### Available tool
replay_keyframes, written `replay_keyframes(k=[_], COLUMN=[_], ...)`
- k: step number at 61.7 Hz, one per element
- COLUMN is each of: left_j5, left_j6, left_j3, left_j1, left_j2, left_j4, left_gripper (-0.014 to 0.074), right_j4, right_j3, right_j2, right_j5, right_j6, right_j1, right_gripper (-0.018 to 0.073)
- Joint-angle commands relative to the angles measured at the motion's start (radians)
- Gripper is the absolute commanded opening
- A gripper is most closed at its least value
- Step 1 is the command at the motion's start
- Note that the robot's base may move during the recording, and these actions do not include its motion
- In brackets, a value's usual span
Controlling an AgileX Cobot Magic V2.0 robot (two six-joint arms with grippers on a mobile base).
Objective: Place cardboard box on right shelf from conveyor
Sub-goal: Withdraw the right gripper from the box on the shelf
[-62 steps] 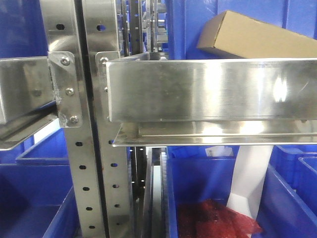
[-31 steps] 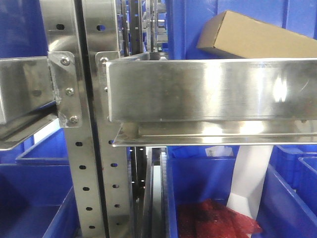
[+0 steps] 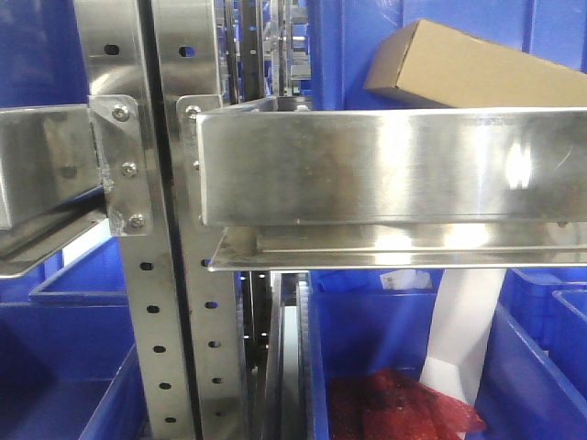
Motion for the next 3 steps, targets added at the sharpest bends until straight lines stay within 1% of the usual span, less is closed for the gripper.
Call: replay_keyframes(k=[1,3], left_j5=[-0.086,-0.086], left_j6=[0.000,0.000], left_j3=[0.010,0.010], left_j1=[0.002,0.002], left_j2=[-0.013,-0.013], left_j4=[-0.006,-0.006], left_gripper=[-0.0116,-0.0116], right_j4=[-0.008,-0.008], right_j3=[-0.005,-0.005], right_j2=[-0.021,-0.021], right_j5=[-0.094,-0.094], right_j6=[-0.002,-0.002], right_j1=[-0.007,-0.007], right_gripper=[0.0057,0.0057])
